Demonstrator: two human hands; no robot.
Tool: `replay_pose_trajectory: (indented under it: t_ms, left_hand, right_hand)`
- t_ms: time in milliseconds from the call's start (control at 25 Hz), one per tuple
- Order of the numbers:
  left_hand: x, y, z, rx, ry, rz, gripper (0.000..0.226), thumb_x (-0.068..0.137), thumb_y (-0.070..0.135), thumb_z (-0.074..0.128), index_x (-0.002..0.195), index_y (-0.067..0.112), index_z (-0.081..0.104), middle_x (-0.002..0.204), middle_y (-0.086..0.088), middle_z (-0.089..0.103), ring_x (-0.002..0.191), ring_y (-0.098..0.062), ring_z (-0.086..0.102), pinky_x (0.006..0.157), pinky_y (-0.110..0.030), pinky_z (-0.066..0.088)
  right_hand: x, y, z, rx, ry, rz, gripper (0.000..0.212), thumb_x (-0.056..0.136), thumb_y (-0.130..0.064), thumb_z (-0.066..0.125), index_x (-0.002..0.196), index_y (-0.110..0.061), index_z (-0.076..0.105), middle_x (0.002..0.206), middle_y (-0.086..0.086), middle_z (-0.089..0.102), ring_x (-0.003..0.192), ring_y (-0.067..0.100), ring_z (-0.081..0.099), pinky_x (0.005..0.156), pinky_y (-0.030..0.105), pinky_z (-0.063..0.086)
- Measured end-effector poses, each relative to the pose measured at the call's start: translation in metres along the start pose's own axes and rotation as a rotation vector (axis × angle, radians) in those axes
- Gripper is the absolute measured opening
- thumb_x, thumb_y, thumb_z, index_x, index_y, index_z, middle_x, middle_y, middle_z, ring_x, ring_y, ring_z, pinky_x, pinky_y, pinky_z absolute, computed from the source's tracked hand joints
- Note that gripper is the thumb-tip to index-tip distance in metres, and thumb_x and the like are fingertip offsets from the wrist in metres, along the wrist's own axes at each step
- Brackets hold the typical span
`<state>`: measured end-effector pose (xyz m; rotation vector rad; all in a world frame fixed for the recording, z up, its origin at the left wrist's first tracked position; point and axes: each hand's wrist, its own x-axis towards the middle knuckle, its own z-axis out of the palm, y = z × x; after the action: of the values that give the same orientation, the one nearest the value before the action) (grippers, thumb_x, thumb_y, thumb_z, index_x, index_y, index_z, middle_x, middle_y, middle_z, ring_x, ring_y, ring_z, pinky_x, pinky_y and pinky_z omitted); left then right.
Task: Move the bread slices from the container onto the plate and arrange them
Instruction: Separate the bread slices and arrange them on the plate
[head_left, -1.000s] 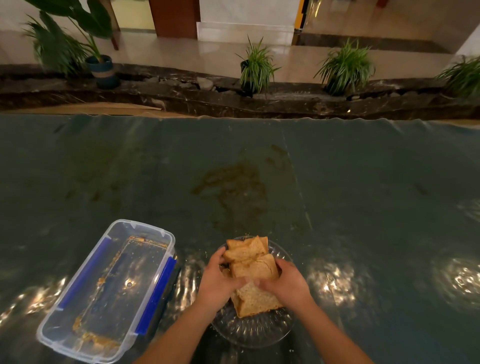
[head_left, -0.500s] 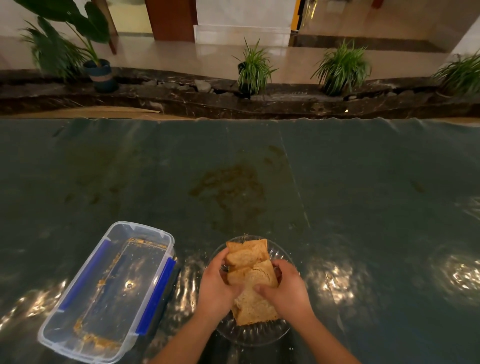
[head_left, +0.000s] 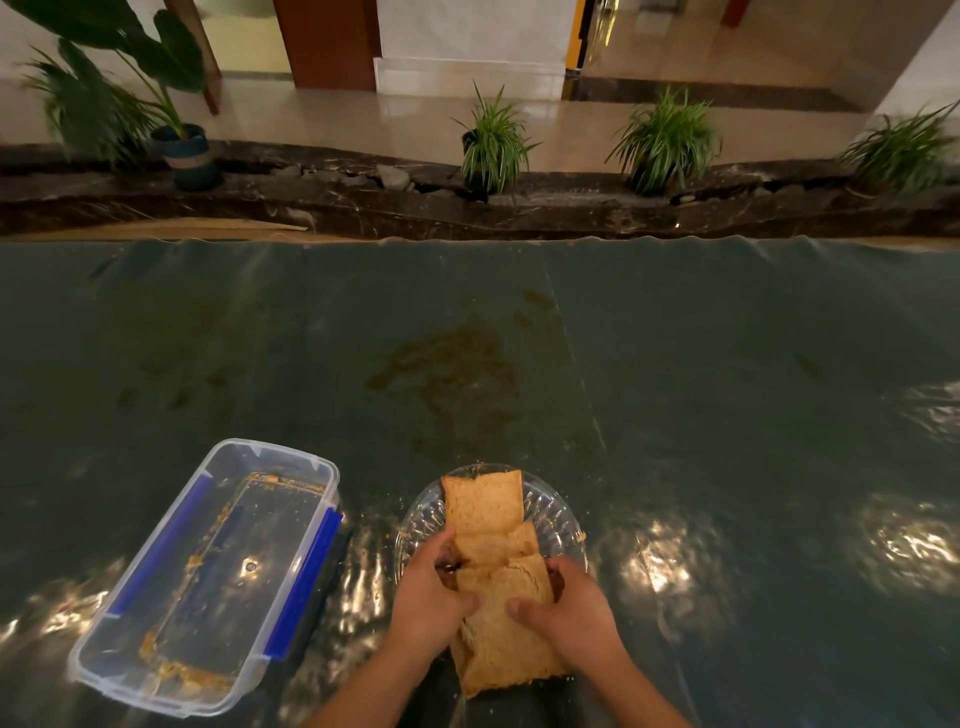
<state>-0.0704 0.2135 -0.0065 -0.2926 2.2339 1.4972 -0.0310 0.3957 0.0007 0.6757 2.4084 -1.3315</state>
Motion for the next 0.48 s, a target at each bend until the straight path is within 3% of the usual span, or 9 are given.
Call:
replay_pose_trajectory:
  t_ms: [160,280,400,480]
  left_hand:
    - [-0.0001,-0.0009,0.0007,-0.089,0.036,-0.091,0.069,0.066,0.002,0.079,0.124,0.032,0.057,0.101,0.006,0.066,0.090,-0.007,0.064,0.062,-0.022,0.049]
    - [0.0014,0.0009,-0.0003,-0.184,0.075,-0.162,0.048,0.072,0.016,0.078,0.111,0.037,0.062,0.097,0.004,0.069,0.088,-0.011,0.066,0.066,-0.029,0.049]
    - [0.0002,0.0029,-0.0012,-0.185,0.056,-0.133,0.038,0.075,0.022,0.075,0.098,0.050,0.064,0.082,0.014,0.073,0.081,-0.005,0.069,0.065,-0.027,0.049]
    - [-0.0003,0.0060,-0.0006,-0.170,0.028,-0.114,0.034,0.076,0.023,0.075,0.096,0.049,0.065,0.081,0.018,0.073,0.079,-0.002,0.068,0.066,-0.026,0.049]
  right_hand:
    - [0.0041,-0.0006,0.0060,-0.083,-0.003,0.019,0.057,0.065,-0.040,0.081,0.115,-0.025,0.058,0.105,-0.008,0.065,0.094,0.013,0.062,0.080,0.032,0.053]
    - [0.0054,-0.0020,0.0072,-0.126,0.001,0.026,0.059,0.066,-0.042,0.080,0.117,-0.025,0.057,0.106,-0.007,0.063,0.094,0.013,0.060,0.077,0.029,0.051]
    - [0.0046,-0.0022,0.0064,-0.125,0.010,0.002,0.063,0.065,-0.041,0.081,0.121,-0.028,0.054,0.112,-0.009,0.061,0.097,0.011,0.059,0.077,0.027,0.049]
    - [0.0043,-0.0033,0.0064,-0.093,0.006,-0.032,0.065,0.067,-0.038,0.082,0.124,-0.030,0.052,0.113,-0.012,0.061,0.101,0.010,0.058,0.081,0.028,0.050]
